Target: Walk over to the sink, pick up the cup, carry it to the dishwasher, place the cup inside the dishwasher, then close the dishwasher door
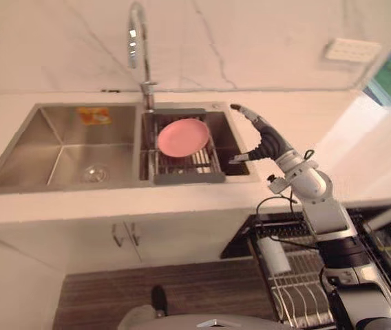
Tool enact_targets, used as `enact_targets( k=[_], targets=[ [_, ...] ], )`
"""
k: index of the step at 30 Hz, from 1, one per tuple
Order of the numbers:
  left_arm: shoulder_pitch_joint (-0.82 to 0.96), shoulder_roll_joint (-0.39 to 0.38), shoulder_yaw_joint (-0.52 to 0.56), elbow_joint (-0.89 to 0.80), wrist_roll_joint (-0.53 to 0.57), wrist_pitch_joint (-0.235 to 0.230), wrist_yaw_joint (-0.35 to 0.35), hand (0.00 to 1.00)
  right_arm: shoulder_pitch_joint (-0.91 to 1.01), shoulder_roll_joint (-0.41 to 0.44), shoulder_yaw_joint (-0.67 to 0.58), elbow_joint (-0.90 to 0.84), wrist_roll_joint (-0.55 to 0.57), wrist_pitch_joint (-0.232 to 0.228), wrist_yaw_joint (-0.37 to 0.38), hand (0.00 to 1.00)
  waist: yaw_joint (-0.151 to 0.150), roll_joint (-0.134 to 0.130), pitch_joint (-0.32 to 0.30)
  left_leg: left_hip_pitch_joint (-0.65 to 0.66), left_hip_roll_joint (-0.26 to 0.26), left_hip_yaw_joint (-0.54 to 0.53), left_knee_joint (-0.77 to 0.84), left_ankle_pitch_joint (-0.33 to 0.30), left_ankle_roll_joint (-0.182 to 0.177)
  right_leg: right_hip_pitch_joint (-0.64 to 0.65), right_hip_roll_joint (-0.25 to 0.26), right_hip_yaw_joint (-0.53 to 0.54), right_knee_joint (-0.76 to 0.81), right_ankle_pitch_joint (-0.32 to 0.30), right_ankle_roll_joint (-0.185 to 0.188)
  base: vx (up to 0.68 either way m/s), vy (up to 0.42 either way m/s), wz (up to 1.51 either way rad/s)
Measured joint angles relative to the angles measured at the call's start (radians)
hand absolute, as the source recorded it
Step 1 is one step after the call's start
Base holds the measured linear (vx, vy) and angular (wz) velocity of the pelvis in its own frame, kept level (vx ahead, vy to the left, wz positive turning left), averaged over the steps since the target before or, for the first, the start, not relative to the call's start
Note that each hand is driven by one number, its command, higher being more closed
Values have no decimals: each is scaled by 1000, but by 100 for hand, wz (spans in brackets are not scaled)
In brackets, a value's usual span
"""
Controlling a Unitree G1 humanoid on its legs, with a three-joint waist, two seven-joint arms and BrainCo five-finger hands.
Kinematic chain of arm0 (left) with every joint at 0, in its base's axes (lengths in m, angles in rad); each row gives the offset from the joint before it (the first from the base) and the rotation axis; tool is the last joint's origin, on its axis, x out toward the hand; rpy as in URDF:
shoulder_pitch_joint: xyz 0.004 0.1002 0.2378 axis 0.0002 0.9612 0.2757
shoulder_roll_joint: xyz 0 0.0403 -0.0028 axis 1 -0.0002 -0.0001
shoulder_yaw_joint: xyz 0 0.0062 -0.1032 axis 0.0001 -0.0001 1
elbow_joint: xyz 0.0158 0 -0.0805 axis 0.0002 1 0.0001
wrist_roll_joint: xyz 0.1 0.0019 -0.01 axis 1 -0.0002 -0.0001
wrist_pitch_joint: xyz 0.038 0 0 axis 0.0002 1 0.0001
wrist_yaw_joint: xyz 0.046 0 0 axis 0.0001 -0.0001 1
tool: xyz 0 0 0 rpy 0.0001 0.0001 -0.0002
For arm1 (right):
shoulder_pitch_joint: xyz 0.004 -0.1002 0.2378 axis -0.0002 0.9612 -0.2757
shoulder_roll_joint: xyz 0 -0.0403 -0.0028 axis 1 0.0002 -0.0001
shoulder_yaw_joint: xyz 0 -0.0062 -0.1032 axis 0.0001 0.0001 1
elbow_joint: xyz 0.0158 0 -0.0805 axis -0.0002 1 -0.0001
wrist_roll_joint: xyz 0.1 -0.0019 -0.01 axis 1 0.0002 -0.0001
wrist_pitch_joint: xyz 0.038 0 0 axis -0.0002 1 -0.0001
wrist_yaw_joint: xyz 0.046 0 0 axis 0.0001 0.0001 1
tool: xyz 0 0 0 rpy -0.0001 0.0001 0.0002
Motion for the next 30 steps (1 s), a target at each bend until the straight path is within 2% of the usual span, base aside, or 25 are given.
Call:
enact_targets(
  k=[3,5,6,9,10,11,12,13,14,16,18,20,21,22,23,24,26,27,28,29,30],
  targets=[
    [8,-5,21,-7,1,12,-25,0,-46,0,22,77,-30,25,-1,0,14,-3,3,6,-29,-48,0,-10,13,29,-6,-22,5,-19,3,21,-2,47],
    [7,-8,25,-36,1,18,-27,0,-49,0,21,114,-32,43,-4,0,18,7,8,19,-45,-55,0,-17,22,52,-12,-26,21,-43,6,-9,-12,73],
    [5,-13,27,-42,19,28,-36,0,-44,0,16,126,-46,75,-15,0,11,19,11,26,-50,-33,0,-27,34,68,-12,-28,30,-58,5,-30,-19,72],
    [1,-21,37,-42,67,52,-53,0,-19,0,-20,121,-68,125,-25,0,1,24,11,22,-42,64,1,-56,47,80,-12,-52,29,-68,6,-26,-30,61],
    [0,-23,42,-41,102,60,-67,0,12,-1,-59,109,-73,168,-43,0,0,22,13,20,-42,95,1,-81,25,80,-11,-53,28,-81,-14,-24,-43,80],
    [2,-22,43,-35,131,73,-82,0,62,2,-107,89,-83,197,-61,0,-1,-2,18,21,-44,137,11,-100,10,77,-35,-48,31,-101,-33,-6,-5,58],
    [4,-21,44,-32,141,76,-89,0,79,5,-126,88,-95,205,-67,0,1,-1,17,23,-36,160,37,-93,26,72,-46,-47,54,-112,-15,44,-20,31],
    [25,-29,43,-16,178,76,-100,0,110,20,-166,87,-113,222,-88,0,-6,17,18,35,-30,175,43,-73,64,58,-59,-47,127,-143,-6,61,-25,5],
    [34,-33,43,-11,201,73,-104,0,144,23,-187,88,-121,226,-104,0,-9,2,23,45,-40,174,28,-72,63,50,-73,-46,156,-155,-20,69,-50,-7],
    [38,-38,41,-11,218,51,-106,0,185,23,-208,94,-133,229,-135,0,-21,-1,25,53,-48,185,3,-72,62,23,-91,-40,214,-157,-33,27,-23,-15],
    [29,-35,31,-14,233,38,-104,0,206,22,-236,94,-141,217,-159,0,-37,1,31,61,-42,187,2,-81,59,-32,-123,-18,354,-153,-85,24,-11,-12],
    [25,-14,18,-29,232,35,-96,0,221,22,-263,94,-143,198,-175,0,-55,9,33,87,-21,183,2,-99,58,-147,-160,67,602,-89,-218,59,17,-8],
    [14,4,14,-40,231,35,-85,0,225,22,-273,89,-143,188,-184,0,-63,17,39,100,-12,167,2,-108,63,-190,-155,118,671,-93,-210,50,3,14],
    [-13,23,14,-43,228,35,-78,0,237,23,-283,70,-143,172,-199,0,-73,16,52,104,0,152,2,-116,55,-231,-126,157,692,-137,-152,50,-19,27],
    [-50,45,14,-43,228,35,-82,0,255,24,-309,28,-141,160,-199,0,-80,9,56,101,14,141,2,-119,51,-268,-88,182,663,-163,-118,50,-35,28],
    [-80,54,13,-48,230,35,-90,0,264,25,-331,-10,-133,143,-195,0,-83,8,59,97,25,131,2,-122,46,-301,-47,199,615,-173,-102,39,-33,20],
    [-100,53,6,-54,232,30,-105,0,281,27,-357,-49,-111,130,-191,0,-86,9,59,93,26,119,2,-134,26,-322,-17,217,566,-167,-95,38,-16,24],
    [-105,46,-12,-59,232,5,-105,0,308,45,-378,-68,-54,116,-183,0,-99,-5,52,101,12,116,2,-188,-55,-329,-4,230,502,-136,-101,93,-15,33],
    [-102,54,-13,-60,230,-1,-105,0,321,61,-381,-68,-28,107,-179,0,-101,-42,35,110,-7,115,29,-206,-50,-333,-24,226,472,-112,-109,226,-88,16],
    [-97,60,-18,-66,212,-4,-104,0,324,65,-383,-76,14,90,-165,0,-96,-43,42,99,-3,87,131,-211,49,-336,-51,224,456,-84,-97,212,-104,-6],
    [-98,53,-20,-54,194,3,-99,0,353,94,-383,-72,58,65,-154,0,-92,-58,40,110,-35,87,139,-224,46,-305,-80,229,389,-52,-74,152,-95,-10]
  ],
)
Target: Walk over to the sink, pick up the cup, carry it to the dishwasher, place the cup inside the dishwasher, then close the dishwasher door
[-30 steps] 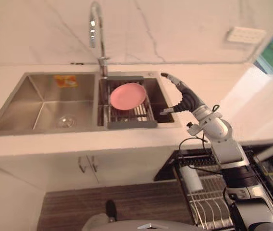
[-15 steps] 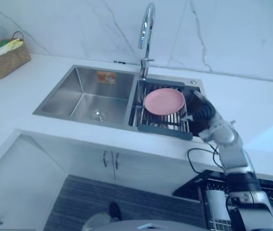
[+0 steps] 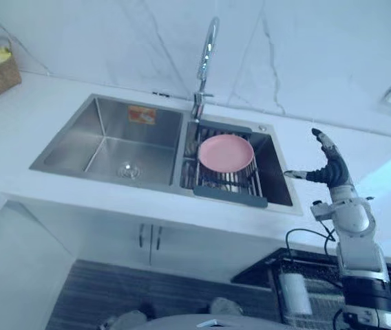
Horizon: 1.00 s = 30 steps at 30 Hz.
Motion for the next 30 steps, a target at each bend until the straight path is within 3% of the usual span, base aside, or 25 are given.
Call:
enact_targets(
  k=[1,7,10,14,18,24,30],
  targets=[
    [-16,-14,-114,4,79,-25,-26,0,66,27,-44,-73,49,-26,31,0,-30,84,-21,87,46,0,-137,60,-57,131,102,-59,-211,58,7,0,0,0],
    [-14,-16,-113,9,77,-25,-26,0,66,27,-38,-71,47,-26,31,0,-26,90,-23,86,47,-8,-130,62,-54,141,105,-67,-220,59,9,2,-1,3],
    [-15,-18,-108,13,50,-20,-25,0,65,26,-30,-67,42,-24,51,0,-17,93,-21,54,62,-12,-53,39,-47,157,107,-81,-243,64,10,23,-23,11],
    [-14,-44,-69,12,18,18,-20,0,65,19,-31,-63,20,-22,77,0,-1,116,-22,49,72,-19,-38,19,-70,164,118,-85,-261,67,14,-1,-15,1],
    [-13,-65,-51,3,-3,75,35,0,63,2,-31,-55,-93,-22,76,0,-3,136,-30,28,76,-23,-40,22,-98,135,122,-86,-268,64,17,11,-28,0],
    [0,-66,-100,-54,-1,49,63,0,13,-37,72,84,-268,-26,41,0,6,138,-35,25,82,-13,-43,27,-94,122,135,-67,-278,79,16,47,-24,-11],
    [12,-46,-176,-140,29,49,47,0,-36,-42,129,201,-415,-45,-6,0,35,137,-41,24,67,-86,-74,55,-81,129,139,-89,-313,100,19,50,-16,6]
  ],
)
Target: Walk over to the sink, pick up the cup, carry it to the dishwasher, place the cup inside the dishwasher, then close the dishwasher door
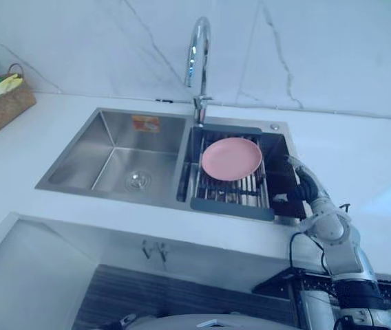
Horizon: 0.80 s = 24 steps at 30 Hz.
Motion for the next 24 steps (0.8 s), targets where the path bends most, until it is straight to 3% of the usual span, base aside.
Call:
enact_targets(
  k=[4,13,20,24],
  targets=[
    [11,13,-13,-30,27,5,-17,0,-41,-34,34,16,-49,0,-50,0,6,-11,-6,0,-6,-21,-2,10,-1,15,-1,-18,-12,5,3,24,-10,9],
    [24,20,8,-37,40,1,-15,0,-128,-61,65,92,-97,-14,-83,0,20,-31,-5,9,-9,-43,-37,19,-9,27,6,-32,-45,18,2,-32,4,6],
    [27,11,68,-13,39,2,-5,0,-173,-66,93,136,-214,-63,-60,0,29,-50,-6,6,-9,-53,-54,32,-11,39,14,-55,-77,36,-1,-30,3,6],
    [28,7,83,-1,141,-34,4,0,-192,-101,193,200,-260,-109,-35,0,32,-58,-7,6,-10,-66,-54,34,-11,51,18,-64,-95,41,3,-4,7,6]
  ],
)
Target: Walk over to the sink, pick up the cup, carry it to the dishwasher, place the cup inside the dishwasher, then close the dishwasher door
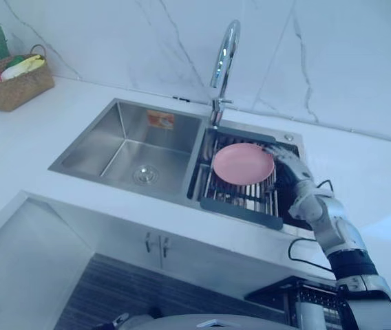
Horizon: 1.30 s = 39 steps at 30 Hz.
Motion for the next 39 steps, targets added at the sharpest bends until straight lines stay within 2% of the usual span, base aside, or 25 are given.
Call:
enact_targets(
  k=[6,12,18,19,33,39],
  targets=[
    [0,0,-17,-2,51,-20,11,0,-21,-37,72,118,-29,-22,-6,0,15,-1,1,-1,-2,-24,0,6,1,15,1,-25,-10,2,-3,11,6,13],
    [-2,5,-32,-5,96,-27,12,0,-74,-53,116,202,-40,-23,-19,0,21,-1,1,-7,-2,-41,0,14,9,21,2,-48,-10,1,-3,12,5,9],
    [-2,29,-68,-23,138,-41,10,0,-92,-54,153,255,-41,-21,-25,0,26,-9,7,-4,-6,-65,-1,17,0,36,0,-71,-6,-3,0,1,12,13],
    [-3,31,-69,-27,148,-48,9,0,-102,-54,164,271,-41,-26,-25,100,29,-10,12,-4,-5,-65,-1,16,-4,36,0,-71,-6,-3,0,0,0,0],
    [-5,41,-89,-32,147,-65,12,0,-125,-51,238,373,-42,-19,-91,100,50,-13,27,3,-4,-65,-4,17,-5,48,1,-71,-4,-5,-3,0,0,0],
    [-8,61,-89,-31,141,-98,-37,0,-125,-48,238,400,-21,-17,-95,100,61,-19,32,4,-4,-64,-4,18,-3,49,2,-68,-4,-5,-3,0,0,0]
  ],
)
